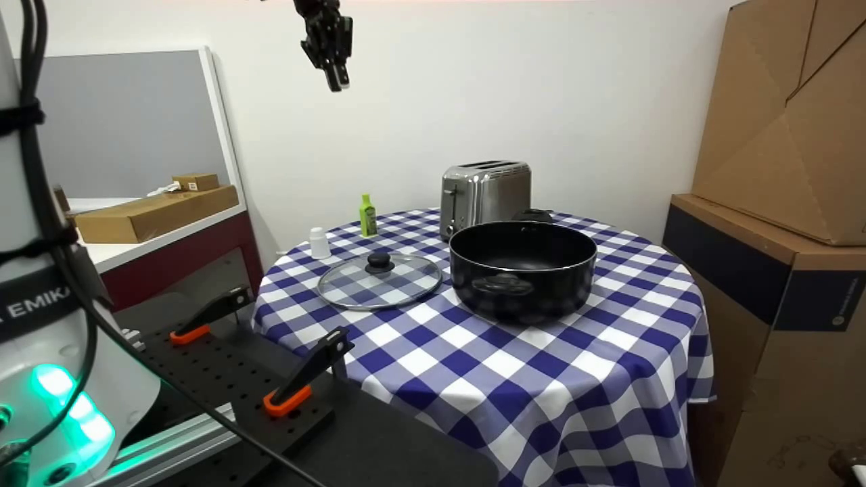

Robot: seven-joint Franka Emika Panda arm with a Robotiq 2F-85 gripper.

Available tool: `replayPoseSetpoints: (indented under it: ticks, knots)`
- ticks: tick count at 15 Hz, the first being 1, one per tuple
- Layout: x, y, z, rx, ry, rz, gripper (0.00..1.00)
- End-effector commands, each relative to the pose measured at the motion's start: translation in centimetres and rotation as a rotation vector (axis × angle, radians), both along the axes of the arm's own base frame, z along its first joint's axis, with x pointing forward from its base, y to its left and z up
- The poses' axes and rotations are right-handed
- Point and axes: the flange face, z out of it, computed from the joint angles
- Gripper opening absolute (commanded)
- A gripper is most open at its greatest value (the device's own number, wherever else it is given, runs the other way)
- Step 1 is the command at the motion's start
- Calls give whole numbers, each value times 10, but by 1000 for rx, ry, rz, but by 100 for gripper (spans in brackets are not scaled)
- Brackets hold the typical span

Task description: Push down the switch of the toaster

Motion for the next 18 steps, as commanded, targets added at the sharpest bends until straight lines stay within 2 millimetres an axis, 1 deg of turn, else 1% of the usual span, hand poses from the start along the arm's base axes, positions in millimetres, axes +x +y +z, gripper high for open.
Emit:
replayPoseSetpoints:
  ticks: [1,2,5,7,10,14,18]
  knots:
    - [38,-15,-46,-60,-83,-7,0]
    - [50,-23,-60,-71,-121,-13,0]
    - [75,-45,-93,-65,-193,-42,0]
    - [87,-57,-114,-25,-221,-62,0]
    - [101,-67,-138,59,-248,-83,0]
    - [113,-77,-154,87,-283,-94,0]
    - [129,-84,-161,81,-302,-95,0]
